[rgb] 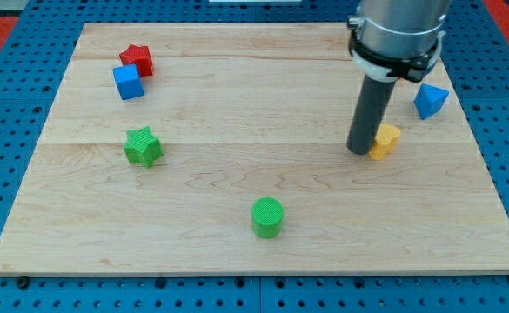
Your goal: Push the green circle slightly right
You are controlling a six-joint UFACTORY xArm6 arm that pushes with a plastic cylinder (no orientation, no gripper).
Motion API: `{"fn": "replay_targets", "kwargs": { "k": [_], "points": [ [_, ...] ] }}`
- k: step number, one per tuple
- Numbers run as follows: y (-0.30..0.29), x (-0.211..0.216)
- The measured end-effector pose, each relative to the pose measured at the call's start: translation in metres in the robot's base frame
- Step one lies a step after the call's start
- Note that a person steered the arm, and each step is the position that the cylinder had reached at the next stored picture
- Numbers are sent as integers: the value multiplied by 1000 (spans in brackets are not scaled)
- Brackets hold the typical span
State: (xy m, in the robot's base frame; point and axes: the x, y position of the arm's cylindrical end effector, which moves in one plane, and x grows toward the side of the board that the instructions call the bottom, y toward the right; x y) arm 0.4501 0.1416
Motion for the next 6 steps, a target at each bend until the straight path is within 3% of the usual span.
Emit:
{"fn": "replay_targets", "kwargs": {
  "k": [3,6],
  "points": [
    [51,2],
    [-121,28]
  ]
}}
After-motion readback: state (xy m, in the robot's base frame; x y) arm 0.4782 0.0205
